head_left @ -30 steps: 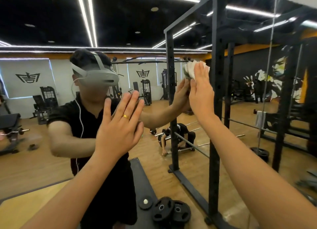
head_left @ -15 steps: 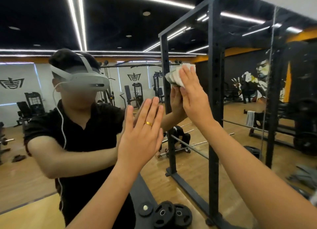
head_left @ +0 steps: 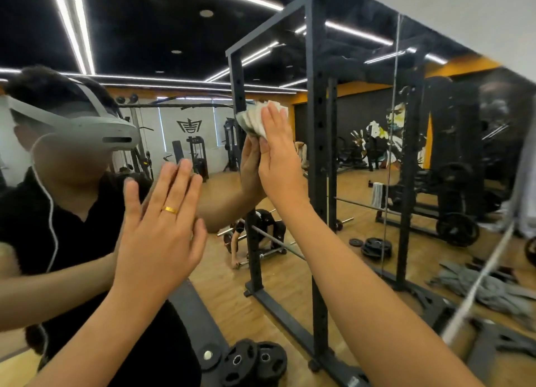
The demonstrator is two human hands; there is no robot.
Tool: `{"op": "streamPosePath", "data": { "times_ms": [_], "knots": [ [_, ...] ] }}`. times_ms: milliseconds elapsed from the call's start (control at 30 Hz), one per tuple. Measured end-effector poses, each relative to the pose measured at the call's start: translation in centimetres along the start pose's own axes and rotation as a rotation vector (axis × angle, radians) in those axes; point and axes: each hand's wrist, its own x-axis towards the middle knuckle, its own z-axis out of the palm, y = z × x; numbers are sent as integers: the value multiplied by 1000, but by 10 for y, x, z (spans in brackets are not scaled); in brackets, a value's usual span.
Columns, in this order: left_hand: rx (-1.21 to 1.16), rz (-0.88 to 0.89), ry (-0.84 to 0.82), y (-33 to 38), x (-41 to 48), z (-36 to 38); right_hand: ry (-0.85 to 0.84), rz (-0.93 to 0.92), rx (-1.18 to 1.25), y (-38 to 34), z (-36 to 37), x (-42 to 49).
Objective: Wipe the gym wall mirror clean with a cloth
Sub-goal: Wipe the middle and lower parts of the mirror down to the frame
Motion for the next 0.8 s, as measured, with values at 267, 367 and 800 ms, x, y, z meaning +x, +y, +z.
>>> {"op": "streamPosePath", "data": {
  "times_ms": [267,367,800],
  "knots": [
    [-57,90,-51,96,43,23,200,181,65,46,-45,93],
    [21,34,-77,107,43,46,177,-69,24,37,-28,98],
    [164,19,-42,117,44,68,299,169,93,103,-82,164]
  ]
}}
